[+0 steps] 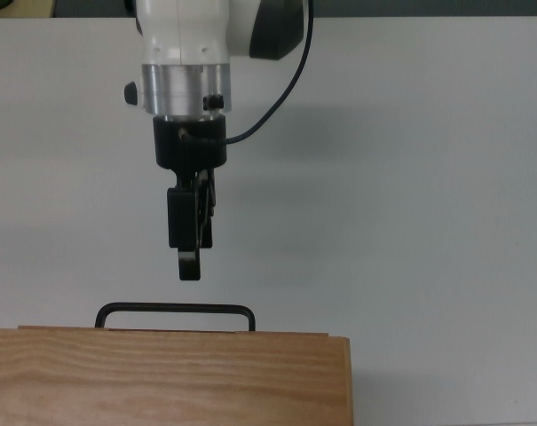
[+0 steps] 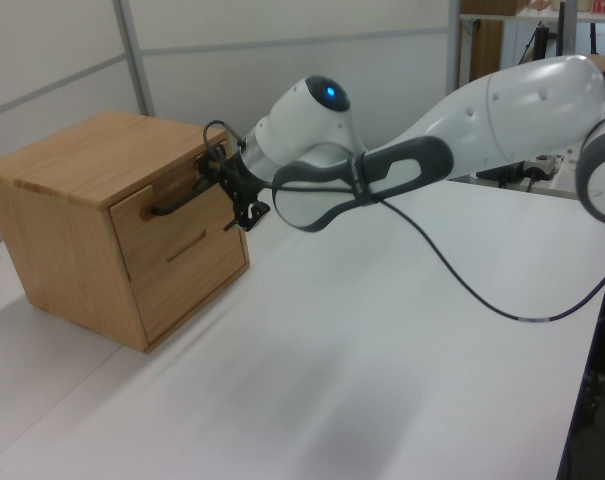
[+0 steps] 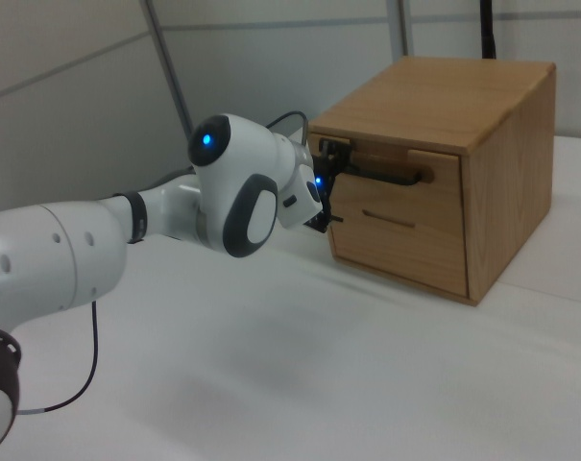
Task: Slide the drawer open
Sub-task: 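Close the gripper around the black bar handle of the upper drawer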
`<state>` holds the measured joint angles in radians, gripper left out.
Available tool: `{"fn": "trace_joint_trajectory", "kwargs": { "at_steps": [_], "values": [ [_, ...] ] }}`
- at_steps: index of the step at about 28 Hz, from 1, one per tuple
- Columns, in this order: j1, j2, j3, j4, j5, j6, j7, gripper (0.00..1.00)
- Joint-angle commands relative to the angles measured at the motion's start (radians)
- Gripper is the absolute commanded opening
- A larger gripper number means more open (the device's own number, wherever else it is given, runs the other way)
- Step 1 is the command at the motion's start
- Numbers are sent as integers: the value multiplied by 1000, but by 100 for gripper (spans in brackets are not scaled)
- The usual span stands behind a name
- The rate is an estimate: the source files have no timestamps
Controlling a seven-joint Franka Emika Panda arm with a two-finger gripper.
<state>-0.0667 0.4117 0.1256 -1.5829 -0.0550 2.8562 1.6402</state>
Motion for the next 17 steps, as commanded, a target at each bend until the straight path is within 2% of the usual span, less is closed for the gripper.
{"fn": "trace_joint_trajectory", "kwargs": {
  "at_steps": [1,5,7,9,10,13,14,15,17],
  "values": [
    [-2,82,-3,60,7,149,7,99],
    [-10,134,-3,87,7,274,4,90],
    [-10,137,-3,92,9,285,4,89],
    [-10,145,-3,98,9,290,4,82],
    [-10,147,-3,106,7,291,3,69],
    [-10,147,-4,106,4,291,1,50],
    [-10,147,-4,106,3,291,0,42],
    [-10,147,-4,106,-2,291,-2,30],
    [-9,147,-4,106,-6,291,-14,17]
  ]
}}
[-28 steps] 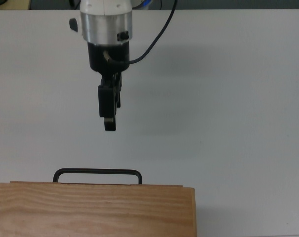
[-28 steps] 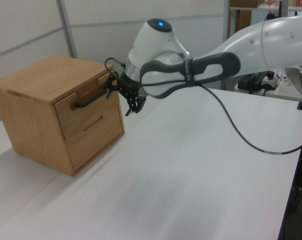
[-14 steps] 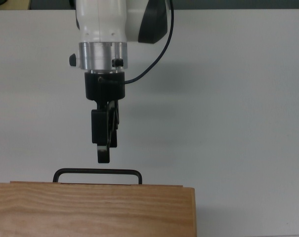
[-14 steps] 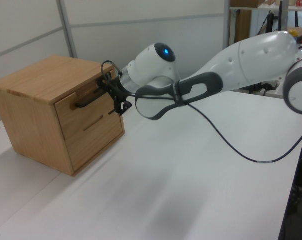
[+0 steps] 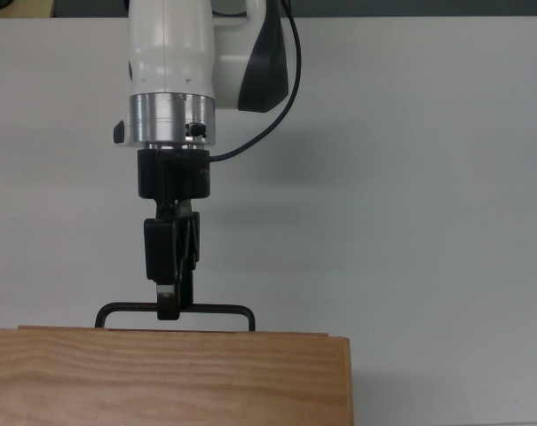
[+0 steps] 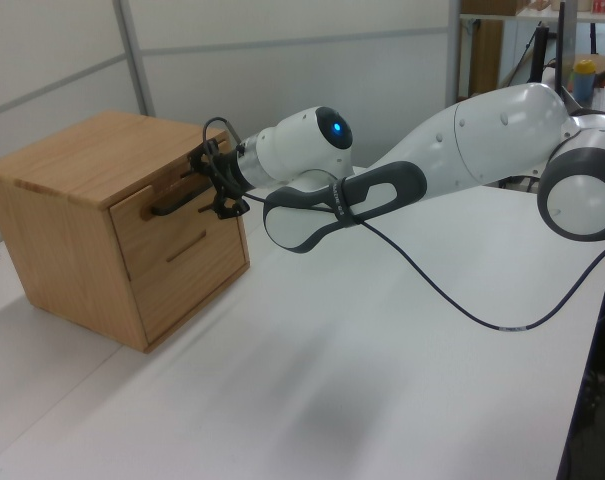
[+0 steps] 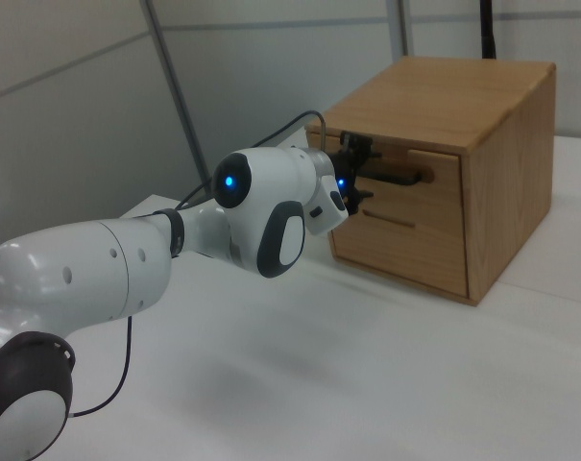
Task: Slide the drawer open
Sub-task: 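Close the gripper around the black bar handle of the upper drawer, then pull the handle straight out, sliding the upper drawer out of the cabinet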
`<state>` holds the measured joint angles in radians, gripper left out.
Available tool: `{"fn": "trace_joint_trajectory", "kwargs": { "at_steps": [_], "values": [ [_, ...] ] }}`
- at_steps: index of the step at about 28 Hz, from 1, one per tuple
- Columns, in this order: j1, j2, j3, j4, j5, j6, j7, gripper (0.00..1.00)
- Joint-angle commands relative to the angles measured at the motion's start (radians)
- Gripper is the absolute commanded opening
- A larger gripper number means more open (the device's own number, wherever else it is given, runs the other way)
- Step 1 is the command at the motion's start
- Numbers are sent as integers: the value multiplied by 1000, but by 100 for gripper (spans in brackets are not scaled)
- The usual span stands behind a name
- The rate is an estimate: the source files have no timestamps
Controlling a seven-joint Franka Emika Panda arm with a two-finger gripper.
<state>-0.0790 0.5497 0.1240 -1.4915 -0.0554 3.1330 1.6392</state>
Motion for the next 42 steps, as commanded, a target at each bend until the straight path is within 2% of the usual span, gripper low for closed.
{"fn": "trace_joint_trajectory", "kwargs": {
  "at_steps": [1,3,17,42],
  "values": [
    [4,9,-1,13,-10,15,-24,9],
    [4,9,-1,10,-14,15,-41,1],
    [7,-4,-1,-3,-15,13,-58,0],
    [2,-231,0,-305,-4,1,-52,0]
  ]
}}
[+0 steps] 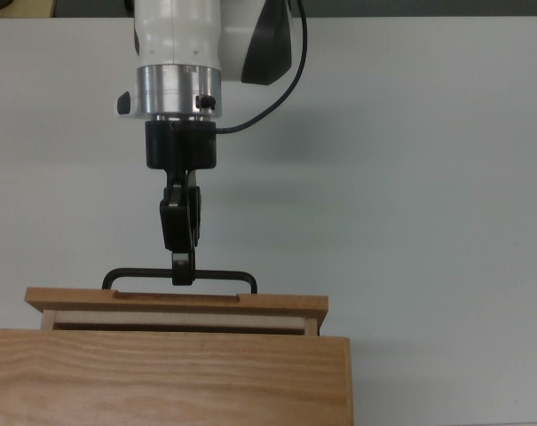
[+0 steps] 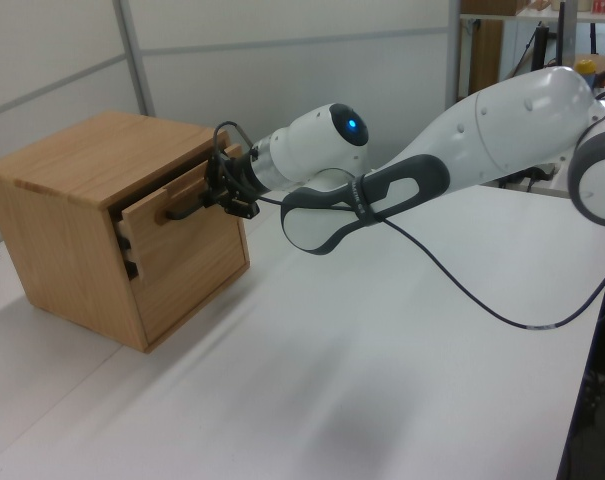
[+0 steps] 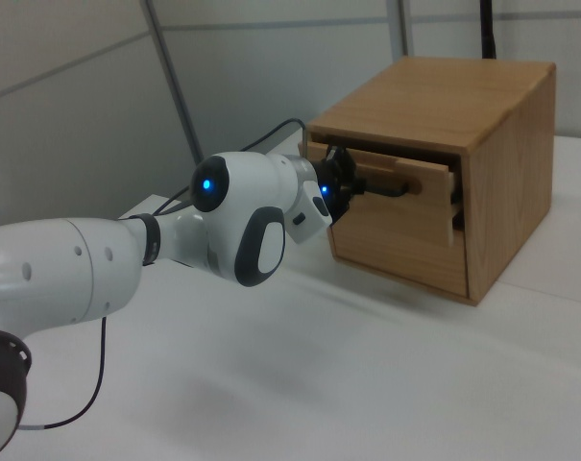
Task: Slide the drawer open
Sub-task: 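Pull the handle straight out, sliding the upper drawer out of the cabinet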
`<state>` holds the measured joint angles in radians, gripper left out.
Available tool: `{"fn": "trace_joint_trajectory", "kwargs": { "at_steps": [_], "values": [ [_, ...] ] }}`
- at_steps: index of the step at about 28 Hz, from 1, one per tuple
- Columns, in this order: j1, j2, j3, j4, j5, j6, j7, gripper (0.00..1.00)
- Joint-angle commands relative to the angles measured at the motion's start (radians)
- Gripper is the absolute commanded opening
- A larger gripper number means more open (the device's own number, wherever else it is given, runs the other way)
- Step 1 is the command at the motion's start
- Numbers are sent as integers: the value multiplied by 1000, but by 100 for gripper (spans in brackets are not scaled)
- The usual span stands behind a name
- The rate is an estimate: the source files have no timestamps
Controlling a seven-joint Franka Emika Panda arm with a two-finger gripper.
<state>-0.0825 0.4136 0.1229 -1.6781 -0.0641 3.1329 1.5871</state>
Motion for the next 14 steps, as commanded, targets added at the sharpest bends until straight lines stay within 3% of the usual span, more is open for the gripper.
{"fn": "trace_joint_trajectory", "kwargs": {
  "at_steps": [1,8,14],
  "values": [
    [6,-99,1,-126,4,1,2,0],
    [7,-176,1,-201,10,-62,8,0],
    [7,-232,0,-218,10,-169,13,0]
  ]
}}
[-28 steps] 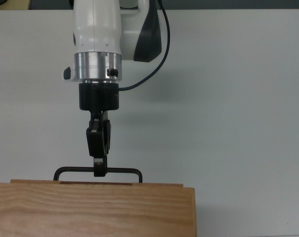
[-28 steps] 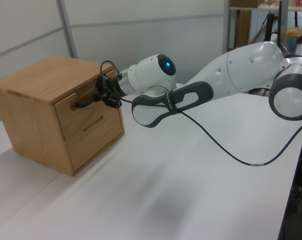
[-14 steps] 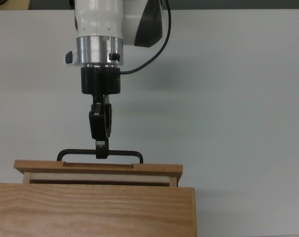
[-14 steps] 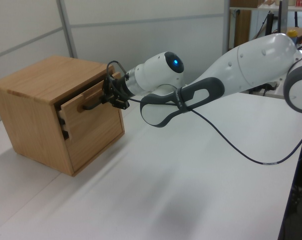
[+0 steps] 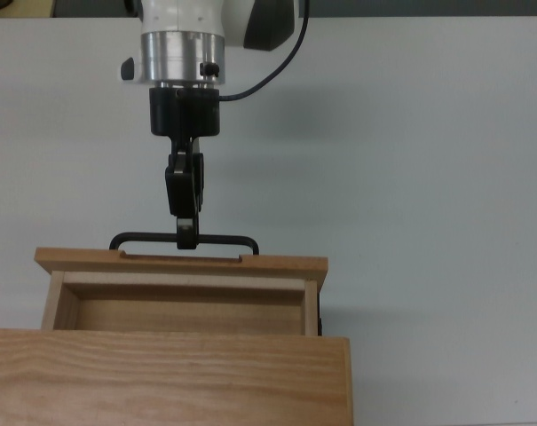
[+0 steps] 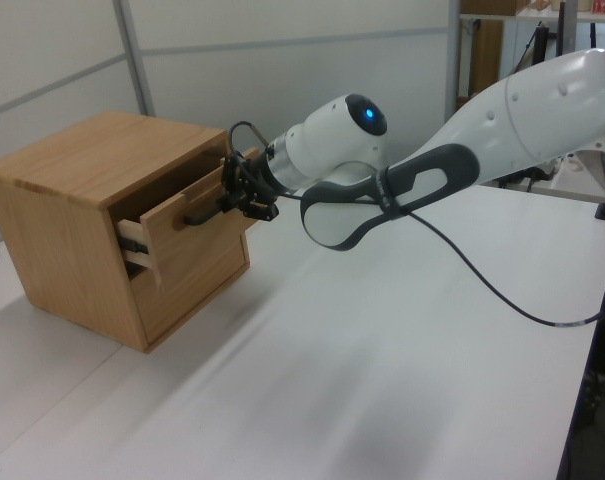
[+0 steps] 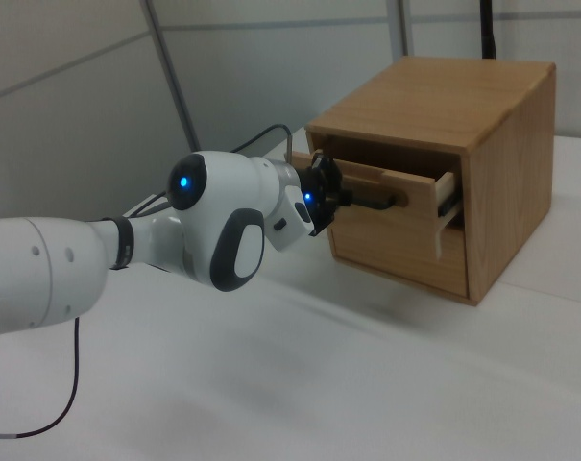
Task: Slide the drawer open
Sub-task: 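Pull the handle straight out, sliding the upper drawer out of the cabinet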
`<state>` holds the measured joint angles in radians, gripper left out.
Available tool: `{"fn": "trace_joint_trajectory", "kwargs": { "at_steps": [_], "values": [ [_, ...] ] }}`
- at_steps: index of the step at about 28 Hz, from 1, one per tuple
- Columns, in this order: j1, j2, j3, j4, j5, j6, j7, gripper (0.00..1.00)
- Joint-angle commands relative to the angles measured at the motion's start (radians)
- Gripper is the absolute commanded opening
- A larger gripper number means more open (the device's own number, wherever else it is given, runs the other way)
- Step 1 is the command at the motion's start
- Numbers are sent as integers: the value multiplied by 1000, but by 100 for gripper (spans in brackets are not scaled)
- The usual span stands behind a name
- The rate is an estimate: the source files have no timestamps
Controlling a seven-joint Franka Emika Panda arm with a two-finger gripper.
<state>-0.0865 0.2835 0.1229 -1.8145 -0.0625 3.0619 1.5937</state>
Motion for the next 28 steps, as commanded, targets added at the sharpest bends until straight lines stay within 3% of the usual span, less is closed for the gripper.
{"fn": "trace_joint_trajectory", "kwargs": {
  "at_steps": [1,17,28],
  "values": [
    [11,-110,0,-83,9,-112,6,0],
    [11,-155,-2,-98,9,-282,2,0],
    [13,-210,-2,-97,9,-483,6,0]
  ]
}}
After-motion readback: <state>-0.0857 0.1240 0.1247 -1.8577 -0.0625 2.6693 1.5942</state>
